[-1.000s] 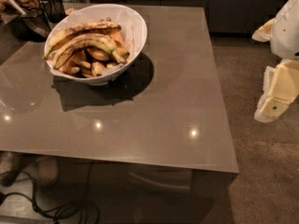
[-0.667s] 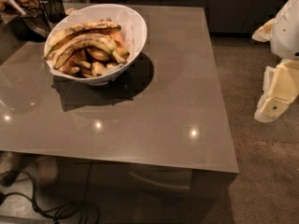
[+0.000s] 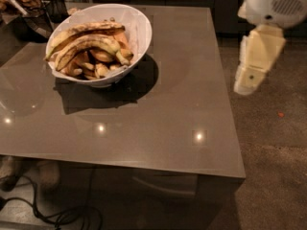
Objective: Pick banana from white bowl
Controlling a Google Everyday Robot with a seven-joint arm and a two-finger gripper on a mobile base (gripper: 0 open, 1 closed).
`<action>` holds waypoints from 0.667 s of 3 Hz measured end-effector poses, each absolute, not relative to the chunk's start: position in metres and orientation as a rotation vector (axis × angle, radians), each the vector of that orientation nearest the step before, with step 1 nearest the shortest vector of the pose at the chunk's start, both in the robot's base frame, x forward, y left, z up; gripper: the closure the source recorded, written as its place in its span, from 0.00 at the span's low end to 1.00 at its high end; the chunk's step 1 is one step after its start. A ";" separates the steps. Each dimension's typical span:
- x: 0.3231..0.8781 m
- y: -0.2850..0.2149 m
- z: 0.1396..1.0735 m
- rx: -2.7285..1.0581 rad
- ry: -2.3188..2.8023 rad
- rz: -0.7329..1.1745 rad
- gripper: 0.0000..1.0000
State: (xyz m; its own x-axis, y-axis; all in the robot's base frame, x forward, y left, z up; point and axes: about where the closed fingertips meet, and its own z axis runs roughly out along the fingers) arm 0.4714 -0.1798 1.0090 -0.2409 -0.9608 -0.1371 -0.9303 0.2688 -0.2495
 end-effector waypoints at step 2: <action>0.524 -0.119 1.034 -1.774 2.167 -0.241 0.00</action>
Offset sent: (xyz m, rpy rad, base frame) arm 0.0378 0.0388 0.0146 -0.0245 -0.0372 0.0276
